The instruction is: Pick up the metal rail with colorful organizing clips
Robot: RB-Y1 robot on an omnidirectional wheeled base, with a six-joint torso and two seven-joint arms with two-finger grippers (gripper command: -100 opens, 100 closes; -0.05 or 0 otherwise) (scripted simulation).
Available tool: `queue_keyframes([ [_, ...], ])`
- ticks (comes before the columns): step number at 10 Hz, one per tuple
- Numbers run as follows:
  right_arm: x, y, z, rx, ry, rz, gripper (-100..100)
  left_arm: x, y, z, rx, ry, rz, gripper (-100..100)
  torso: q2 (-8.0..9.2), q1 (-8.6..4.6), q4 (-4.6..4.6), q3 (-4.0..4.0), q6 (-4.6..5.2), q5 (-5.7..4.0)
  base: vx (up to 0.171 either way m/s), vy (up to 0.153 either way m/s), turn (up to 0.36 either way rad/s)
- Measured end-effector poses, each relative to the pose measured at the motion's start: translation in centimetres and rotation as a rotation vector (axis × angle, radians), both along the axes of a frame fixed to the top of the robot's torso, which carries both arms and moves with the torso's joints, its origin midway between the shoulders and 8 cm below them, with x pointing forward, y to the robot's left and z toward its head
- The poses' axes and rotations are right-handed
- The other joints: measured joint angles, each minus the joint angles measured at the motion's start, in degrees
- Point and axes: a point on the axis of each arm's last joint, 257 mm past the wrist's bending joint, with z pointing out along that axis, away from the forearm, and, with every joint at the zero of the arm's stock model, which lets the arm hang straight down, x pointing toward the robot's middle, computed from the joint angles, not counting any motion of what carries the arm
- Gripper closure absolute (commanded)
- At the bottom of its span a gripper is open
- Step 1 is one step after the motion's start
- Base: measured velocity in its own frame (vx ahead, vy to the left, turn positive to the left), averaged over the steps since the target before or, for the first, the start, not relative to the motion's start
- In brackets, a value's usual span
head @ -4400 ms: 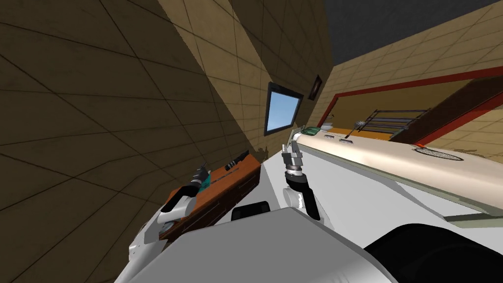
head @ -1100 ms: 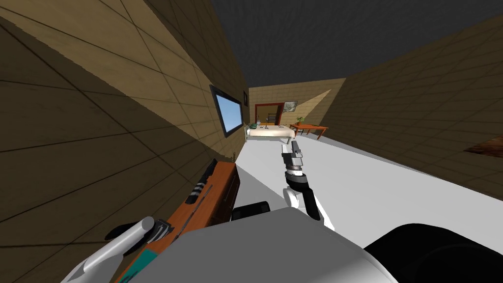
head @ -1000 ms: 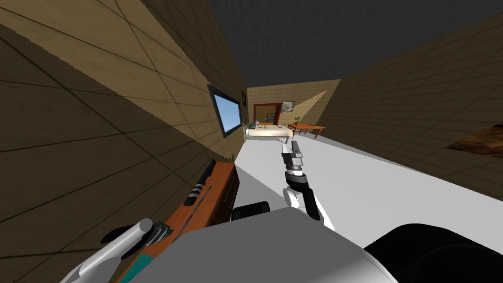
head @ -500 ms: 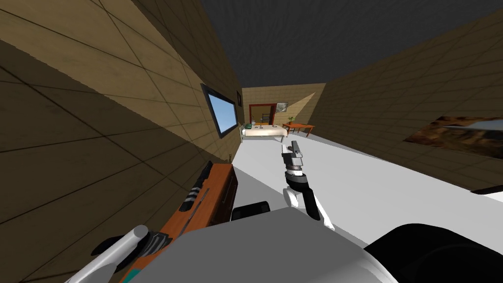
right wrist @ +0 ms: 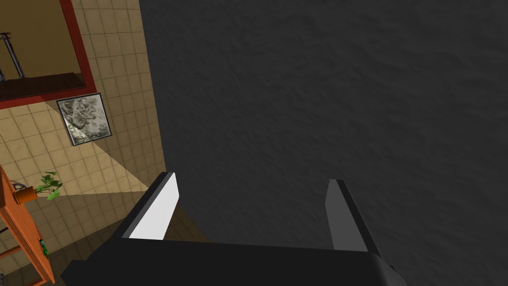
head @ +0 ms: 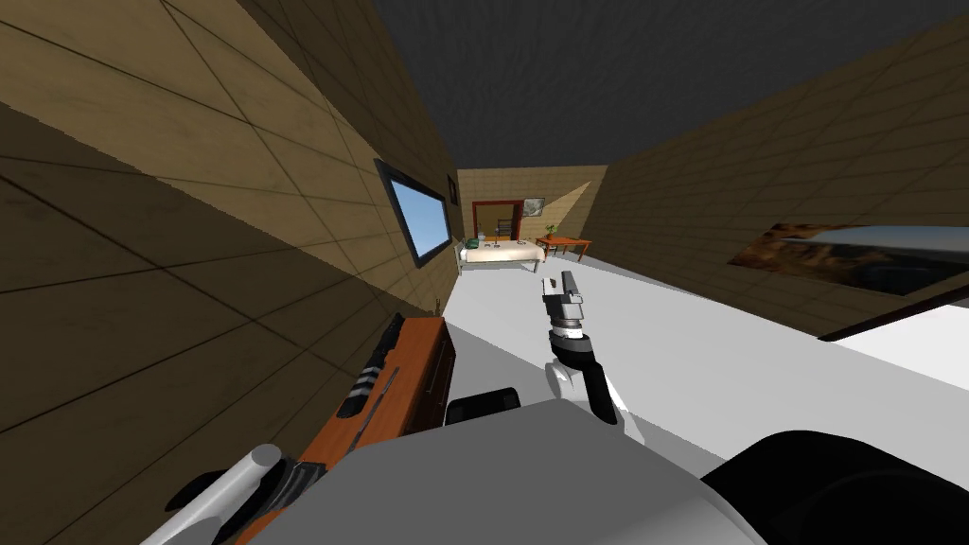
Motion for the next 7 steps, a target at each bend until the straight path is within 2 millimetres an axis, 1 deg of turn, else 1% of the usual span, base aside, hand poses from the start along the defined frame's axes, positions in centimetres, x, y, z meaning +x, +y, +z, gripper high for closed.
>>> queue_keyframes([
  [1, 0.0, 0.0, 0.0, 0.000, 0.000, 0.000, 0, -0.5, -0.5, -0.3, -0.019, 0.007, 0.015, -100, 0.00, 0.04, 0.00, 0.00, -0.03, 0.01, -0.010, 0.020, -0.008],
  [2, 0.0, 0.0, 0.0, 0.000, 0.000, 0.000, 0, -0.6, -0.6, -0.4, -0.025, 0.010, 0.020, -100, -0.04, 0.00, -0.01, -0.02, -0.05, 0.00, -0.021, 0.025, -0.129],
  [3, 0.0, 0.0, 0.0, 0.000, 0.000, 0.000, 0, -1.0, -1.1, -0.8, -0.045, 0.016, 0.037, -100, -0.02, 0.02, -0.01, -0.01, -0.01, 0.00, -0.039, 0.042, -0.259],
  [4, 0.0, 0.0, 0.0, 0.000, 0.000, 0.000, 0, -1.8, -1.9, -1.1, -0.074, 0.027, 0.061, -100, 0.04, 0.06, 0.01, 0.02, -0.01, 0.01, -0.031, 0.042, -0.091],
  [5, 0.0, 0.0, 0.0, 0.000, 0.000, 0.000, 0, -2.2, -2.5, -1.3, -0.095, 0.033, 0.075, -100, 0.02, 0.08, 0.00, 0.02, -0.05, 0.02, -0.011, 0.021, 0.023],
  [7, 0.0, 0.0, 0.0, 0.000, 0.000, 0.000, 0, -2.8, -3.1, -1.7, -0.115, 0.040, 0.091, -100, -0.04, 0.00, -0.01, -0.02, -0.02, 0.00, -0.017, 0.026, -0.132],
])
